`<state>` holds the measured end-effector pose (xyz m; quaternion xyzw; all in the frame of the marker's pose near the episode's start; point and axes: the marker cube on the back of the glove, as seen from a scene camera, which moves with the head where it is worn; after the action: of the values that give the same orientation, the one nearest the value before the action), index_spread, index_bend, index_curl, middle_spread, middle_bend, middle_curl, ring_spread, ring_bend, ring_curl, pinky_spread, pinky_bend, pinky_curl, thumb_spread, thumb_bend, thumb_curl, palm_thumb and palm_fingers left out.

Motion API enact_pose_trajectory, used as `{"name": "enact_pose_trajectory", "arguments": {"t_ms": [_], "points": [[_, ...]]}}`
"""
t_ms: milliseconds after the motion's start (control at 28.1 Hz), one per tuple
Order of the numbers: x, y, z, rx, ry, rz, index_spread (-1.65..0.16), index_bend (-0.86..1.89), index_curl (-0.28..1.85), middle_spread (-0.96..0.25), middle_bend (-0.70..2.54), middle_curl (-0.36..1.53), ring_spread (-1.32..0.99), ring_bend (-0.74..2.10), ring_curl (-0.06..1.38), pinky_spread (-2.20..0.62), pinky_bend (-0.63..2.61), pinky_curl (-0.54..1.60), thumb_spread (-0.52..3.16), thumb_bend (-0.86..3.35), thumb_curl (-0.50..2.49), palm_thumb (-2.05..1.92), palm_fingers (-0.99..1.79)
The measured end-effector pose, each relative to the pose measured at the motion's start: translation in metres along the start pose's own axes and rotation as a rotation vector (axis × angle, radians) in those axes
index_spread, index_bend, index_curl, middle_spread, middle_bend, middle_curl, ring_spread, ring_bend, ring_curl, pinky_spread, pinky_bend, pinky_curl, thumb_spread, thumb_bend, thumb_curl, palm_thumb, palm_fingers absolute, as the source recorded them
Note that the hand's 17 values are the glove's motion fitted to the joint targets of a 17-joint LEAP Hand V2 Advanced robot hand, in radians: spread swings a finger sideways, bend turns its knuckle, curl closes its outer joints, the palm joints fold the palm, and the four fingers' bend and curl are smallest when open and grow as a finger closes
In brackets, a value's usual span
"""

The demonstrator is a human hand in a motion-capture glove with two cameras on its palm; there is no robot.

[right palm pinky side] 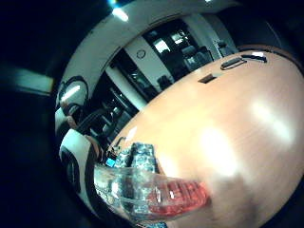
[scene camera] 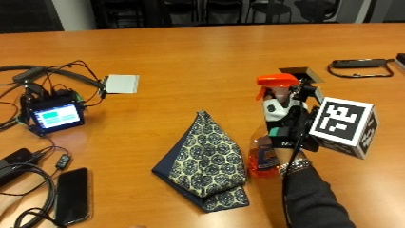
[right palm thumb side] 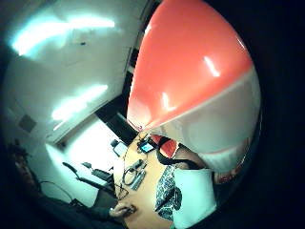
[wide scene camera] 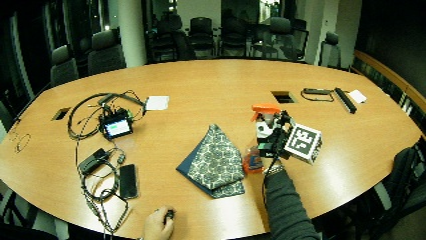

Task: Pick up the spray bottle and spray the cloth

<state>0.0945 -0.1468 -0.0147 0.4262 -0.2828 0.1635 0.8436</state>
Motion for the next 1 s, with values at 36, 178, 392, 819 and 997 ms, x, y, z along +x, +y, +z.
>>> {"name": "enact_pose_trajectory", "arguments": {"t_ms": [36, 178, 392, 819, 997], "points": [[0.000, -0.002, -0.002, -0.012, 0.022, -0.019, -0.27, 0.23, 0.44, -0.21, 0.54, 0.51, -0.21, 0.71, 0.48, -0.32, 0.49, 0.42, 0.89, -0.02, 0.48, 0.85, 1.48], [-0.007, -0.016, -0.010, -0.039, 0.143, -0.146, -0.27, 0.25, 0.46, -0.21, 0.56, 0.52, -0.22, 0.72, 0.48, -0.33, 0.51, 0.43, 0.87, -0.02, 0.50, 0.85, 1.46], [-0.023, -0.043, -0.017, -0.095, 0.335, -0.378, -0.27, 0.26, 0.48, -0.21, 0.58, 0.53, -0.22, 0.75, 0.48, -0.33, 0.53, 0.43, 0.84, -0.02, 0.53, 0.85, 1.44], [-0.048, -0.044, 0.009, -0.284, 0.600, -0.771, -0.27, 0.26, 0.51, -0.21, 0.60, 0.54, -0.21, 0.77, 0.48, -0.34, 0.55, 0.43, 0.77, -0.02, 0.58, 0.86, 1.42], [-0.051, -0.027, 0.017, -0.342, 0.689, -0.891, -0.27, 0.26, 0.52, -0.21, 0.59, 0.53, -0.21, 0.77, 0.47, -0.34, 0.55, 0.43, 0.73, -0.03, 0.60, 0.86, 1.41]]}}
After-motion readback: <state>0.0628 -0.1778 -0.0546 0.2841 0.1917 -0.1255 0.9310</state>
